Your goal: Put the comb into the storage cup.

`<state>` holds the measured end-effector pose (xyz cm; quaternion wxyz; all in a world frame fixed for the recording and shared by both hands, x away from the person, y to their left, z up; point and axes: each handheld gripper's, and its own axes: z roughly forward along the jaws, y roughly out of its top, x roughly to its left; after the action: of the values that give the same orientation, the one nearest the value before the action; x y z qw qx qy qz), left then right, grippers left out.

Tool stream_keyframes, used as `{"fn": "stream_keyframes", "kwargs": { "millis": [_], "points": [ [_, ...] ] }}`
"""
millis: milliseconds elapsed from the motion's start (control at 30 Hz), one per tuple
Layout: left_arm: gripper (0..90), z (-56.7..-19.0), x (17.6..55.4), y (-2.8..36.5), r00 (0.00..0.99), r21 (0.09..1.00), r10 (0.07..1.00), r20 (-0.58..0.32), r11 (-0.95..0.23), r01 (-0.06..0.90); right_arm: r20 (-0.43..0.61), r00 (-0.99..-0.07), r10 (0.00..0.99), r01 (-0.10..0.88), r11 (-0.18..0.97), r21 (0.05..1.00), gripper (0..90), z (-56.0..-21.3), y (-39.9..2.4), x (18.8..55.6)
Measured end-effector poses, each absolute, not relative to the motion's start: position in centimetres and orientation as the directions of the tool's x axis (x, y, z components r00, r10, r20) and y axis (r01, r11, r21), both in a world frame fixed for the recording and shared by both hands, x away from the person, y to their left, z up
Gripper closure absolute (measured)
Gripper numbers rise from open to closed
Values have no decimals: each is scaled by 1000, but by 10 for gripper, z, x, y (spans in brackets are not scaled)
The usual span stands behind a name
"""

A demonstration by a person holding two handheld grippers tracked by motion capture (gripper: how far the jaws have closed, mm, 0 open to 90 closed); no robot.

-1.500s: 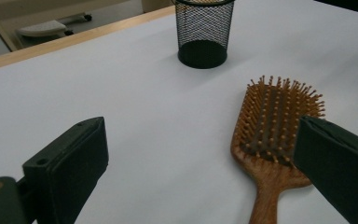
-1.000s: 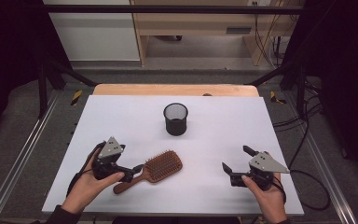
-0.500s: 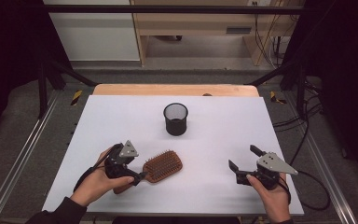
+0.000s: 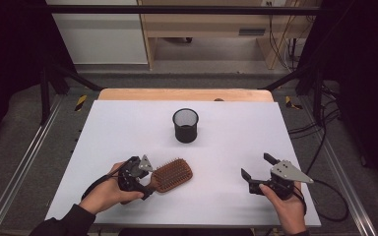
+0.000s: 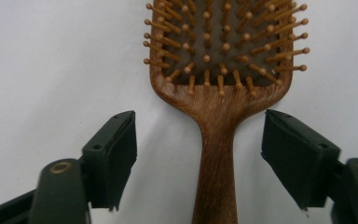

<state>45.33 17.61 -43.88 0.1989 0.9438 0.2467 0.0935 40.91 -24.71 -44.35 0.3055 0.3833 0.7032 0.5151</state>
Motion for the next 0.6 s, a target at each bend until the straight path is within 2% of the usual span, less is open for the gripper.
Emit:
{"fn": "stream_keyframes", "kwargs": {
  "millis": [133, 267, 433, 600],
  "points": [
    [421, -440, 455, 176, 867, 395, 495, 54, -808, 437, -31, -520, 853, 227, 173, 958, 57, -444, -247, 409],
    [504, -442, 455, 176, 874, 368, 485, 39, -820, 439, -32, -523, 852, 228, 176, 958, 58, -444, -247, 409],
    [585, -444, 455, 176, 881, 345, 472, 20, -831, 437, -32, -527, 849, 229, 178, 957, 59, -444, -247, 410],
    [622, -446, 455, 173, 887, 314, 460, 32, -847, 428, -30, -531, 847, 231, 179, 956, 61, -444, -246, 410]
  ]
}}
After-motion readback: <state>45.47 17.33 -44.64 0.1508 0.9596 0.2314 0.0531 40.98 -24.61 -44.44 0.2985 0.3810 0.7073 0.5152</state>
